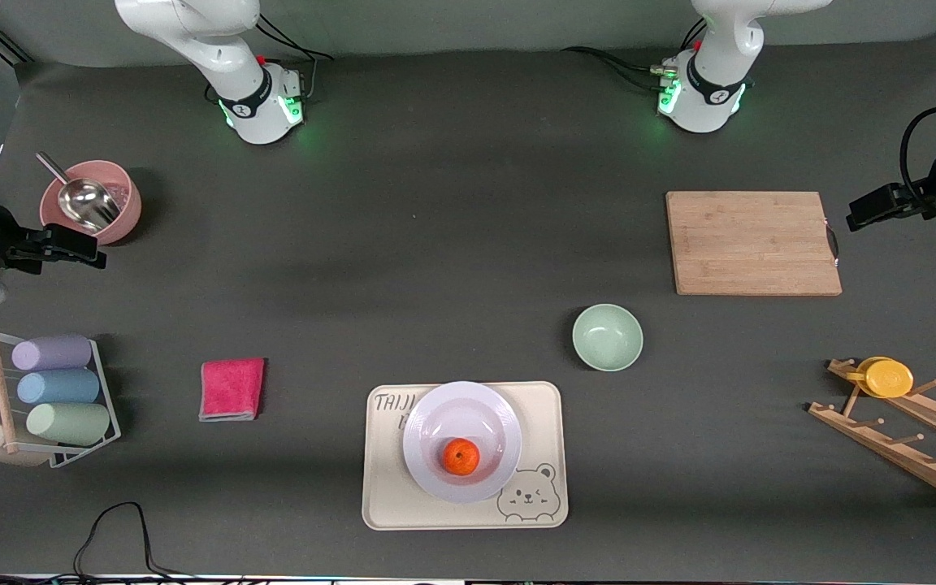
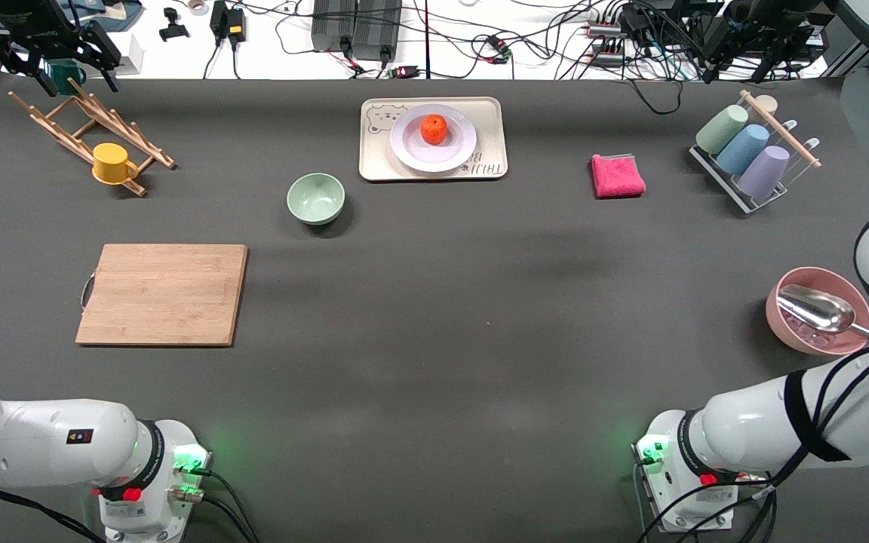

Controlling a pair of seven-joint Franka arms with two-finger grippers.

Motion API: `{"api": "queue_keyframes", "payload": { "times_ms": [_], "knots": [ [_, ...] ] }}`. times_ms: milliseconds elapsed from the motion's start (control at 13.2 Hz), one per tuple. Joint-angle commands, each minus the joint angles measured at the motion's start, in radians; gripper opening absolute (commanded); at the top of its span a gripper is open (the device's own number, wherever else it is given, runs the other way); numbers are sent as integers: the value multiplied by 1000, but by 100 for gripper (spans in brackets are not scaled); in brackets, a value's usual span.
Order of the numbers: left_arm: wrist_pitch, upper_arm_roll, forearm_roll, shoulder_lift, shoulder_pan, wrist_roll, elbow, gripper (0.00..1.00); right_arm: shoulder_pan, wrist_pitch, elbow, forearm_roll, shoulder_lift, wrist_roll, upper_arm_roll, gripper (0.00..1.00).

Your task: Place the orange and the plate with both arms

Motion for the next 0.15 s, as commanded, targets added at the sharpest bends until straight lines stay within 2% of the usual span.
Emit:
{"api": "queue_keyframes", "payload": {
  "times_ms": [0,75],
  "knots": [
    [8,-15,1,-20,14,-16,-13,100,7,2,0,-52,-14,30,0,100],
    [7,-13,3,-20,12,-14,-10,100,7,2,0,-53,-14,28,0,100]
  ]
}}
